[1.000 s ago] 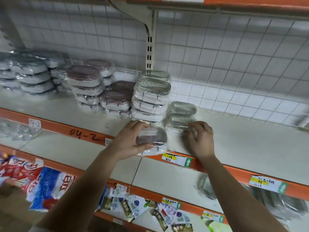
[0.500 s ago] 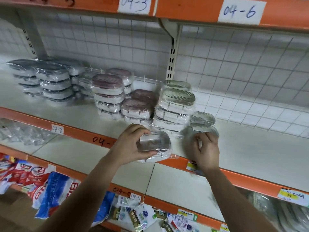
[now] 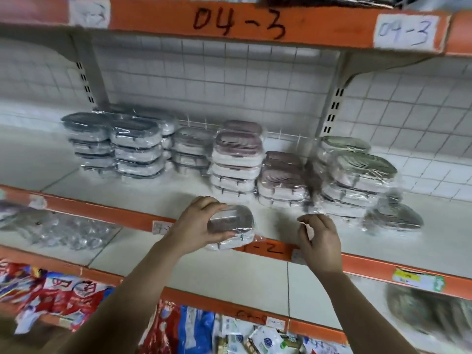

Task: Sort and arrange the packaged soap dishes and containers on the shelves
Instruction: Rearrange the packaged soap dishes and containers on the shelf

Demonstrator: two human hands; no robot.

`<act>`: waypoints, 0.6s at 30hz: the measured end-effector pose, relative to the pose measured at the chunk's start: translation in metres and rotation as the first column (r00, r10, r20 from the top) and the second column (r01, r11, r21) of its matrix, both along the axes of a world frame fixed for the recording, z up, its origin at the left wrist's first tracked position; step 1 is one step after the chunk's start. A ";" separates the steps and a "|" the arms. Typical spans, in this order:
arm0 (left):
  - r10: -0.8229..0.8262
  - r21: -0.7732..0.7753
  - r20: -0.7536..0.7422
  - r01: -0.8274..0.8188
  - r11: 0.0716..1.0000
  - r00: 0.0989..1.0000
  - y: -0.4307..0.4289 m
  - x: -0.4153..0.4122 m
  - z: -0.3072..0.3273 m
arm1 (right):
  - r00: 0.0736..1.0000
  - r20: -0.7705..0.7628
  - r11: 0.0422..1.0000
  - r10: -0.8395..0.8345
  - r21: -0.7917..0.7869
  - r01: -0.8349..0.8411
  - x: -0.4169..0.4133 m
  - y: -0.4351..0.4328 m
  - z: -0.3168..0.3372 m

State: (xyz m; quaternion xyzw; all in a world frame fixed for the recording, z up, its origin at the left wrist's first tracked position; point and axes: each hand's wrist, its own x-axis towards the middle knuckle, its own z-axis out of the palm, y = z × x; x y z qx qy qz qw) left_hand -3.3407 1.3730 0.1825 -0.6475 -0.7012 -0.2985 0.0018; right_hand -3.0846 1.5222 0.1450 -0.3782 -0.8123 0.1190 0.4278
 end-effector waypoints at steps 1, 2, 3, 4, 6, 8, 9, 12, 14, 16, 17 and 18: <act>0.000 -0.004 0.005 0.000 1.000 1.000 -0.003 -0.010 0.000 | 1.000 0.005 1.000 0.006 0.007 -0.006 -0.009 -0.006 0.000; 0.002 -0.015 0.015 -0.002 1.000 1.000 -0.006 -0.024 0.000 | 1.000 0.014 1.000 0.008 0.011 -0.009 -0.022 -0.012 0.000; 0.002 -0.035 0.026 -0.001 0.999 1.000 -0.008 -0.034 0.001 | 1.000 0.018 1.000 0.008 0.007 -0.008 -0.031 -0.016 0.001; 0.001 -0.059 0.041 0.002 0.998 0.999 -0.008 -0.043 0.002 | 1.000 0.020 1.000 0.005 -0.003 -0.005 -0.040 -0.019 0.001; 0.002 -0.113 0.060 0.004 0.994 0.998 -0.010 -0.062 0.004 | 1.000 0.020 1.000 0.011 -0.017 -0.010 -0.058 -0.024 0.002; -0.003 -0.153 0.050 0.010 0.988 0.999 -0.008 -0.078 0.005 | 0.999 0.026 0.999 0.030 -0.025 -0.029 -0.074 -0.028 0.003; -0.007 -0.175 0.034 0.013 0.984 0.999 -0.007 -0.084 0.006 | 0.999 0.029 0.999 0.037 -0.031 -0.036 -0.081 -0.029 0.003; 0.004 -0.238 0.008 -0.002 0.971 1.000 -0.006 -0.101 0.007 | 0.998 0.041 0.997 0.050 -0.063 -0.047 -0.101 -0.030 0.003; 0.009 -0.247 -0.004 -0.009 0.969 1.000 -0.006 -0.108 0.008 | 0.997 0.059 0.995 0.058 -0.090 -0.052 -0.111 -0.030 0.002; 0.012 -0.238 -0.017 -0.015 0.971 1.000 -0.008 -0.116 0.009 | 0.995 0.077 0.993 0.066 -0.106 -0.057 -0.121 -0.030 0.001; 0.018 -0.222 -0.020 -0.022 0.975 1.000 -0.009 -0.122 0.011 | 0.994 0.084 0.992 0.072 -0.108 -0.063 -0.126 -0.029 0.001; 0.025 -0.197 -0.022 -0.029 0.980 0.999 -0.010 -0.127 0.013 | 0.993 0.091 0.991 0.080 -0.112 -0.069 -0.131 -0.029 0.001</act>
